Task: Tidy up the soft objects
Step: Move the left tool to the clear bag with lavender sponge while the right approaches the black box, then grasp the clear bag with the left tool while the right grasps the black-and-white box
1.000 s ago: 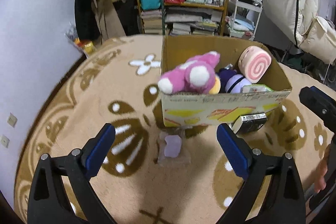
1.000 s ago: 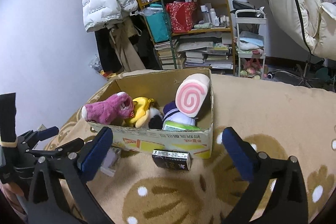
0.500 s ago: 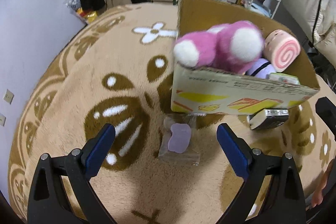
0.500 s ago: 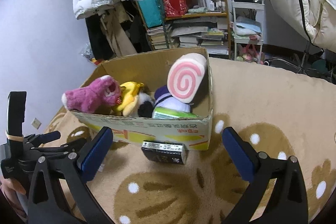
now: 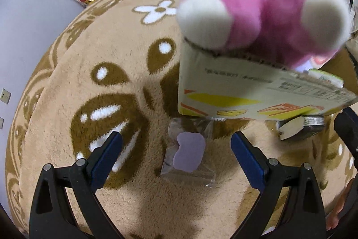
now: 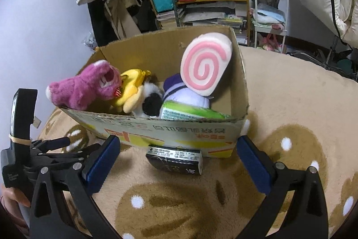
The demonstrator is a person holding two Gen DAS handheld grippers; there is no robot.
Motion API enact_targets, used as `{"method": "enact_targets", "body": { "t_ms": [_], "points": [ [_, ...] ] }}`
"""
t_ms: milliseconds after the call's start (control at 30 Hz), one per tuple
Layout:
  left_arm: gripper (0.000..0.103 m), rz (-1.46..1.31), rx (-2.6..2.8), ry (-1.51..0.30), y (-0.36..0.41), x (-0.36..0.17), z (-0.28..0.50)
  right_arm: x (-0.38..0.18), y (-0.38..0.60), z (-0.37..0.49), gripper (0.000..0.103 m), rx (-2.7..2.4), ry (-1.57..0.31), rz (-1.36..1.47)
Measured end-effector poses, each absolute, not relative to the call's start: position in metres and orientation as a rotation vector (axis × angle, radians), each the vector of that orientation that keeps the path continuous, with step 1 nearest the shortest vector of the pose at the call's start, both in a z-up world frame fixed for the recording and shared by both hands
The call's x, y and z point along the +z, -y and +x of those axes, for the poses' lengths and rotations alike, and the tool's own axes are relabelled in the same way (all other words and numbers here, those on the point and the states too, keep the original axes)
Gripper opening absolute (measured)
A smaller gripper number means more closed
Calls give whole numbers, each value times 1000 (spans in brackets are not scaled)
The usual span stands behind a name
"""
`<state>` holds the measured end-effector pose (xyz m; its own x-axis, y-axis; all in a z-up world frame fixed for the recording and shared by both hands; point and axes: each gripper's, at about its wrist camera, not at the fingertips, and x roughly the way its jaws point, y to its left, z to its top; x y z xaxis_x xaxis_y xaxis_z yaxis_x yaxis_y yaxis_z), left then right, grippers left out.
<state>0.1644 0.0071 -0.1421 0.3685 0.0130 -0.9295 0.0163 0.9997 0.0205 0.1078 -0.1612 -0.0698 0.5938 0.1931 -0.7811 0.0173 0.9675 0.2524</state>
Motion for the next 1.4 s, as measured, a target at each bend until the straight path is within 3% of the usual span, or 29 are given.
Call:
{"method": "enact_targets", "body": {
  "t_ms": [1067, 1300, 1400],
  "points": [
    [96, -32, 49, -1191, -15, -157, 149, -103, 156, 114, 103, 86, -1046, 269],
    [84, 1, 32, -1239, -7, -168, 150, -106, 157, 112, 102, 102, -1058, 309],
    [79, -3, 25, -1237, -6, -168, 149, -107, 156, 113, 96, 99, -1065, 294]
  ]
}}
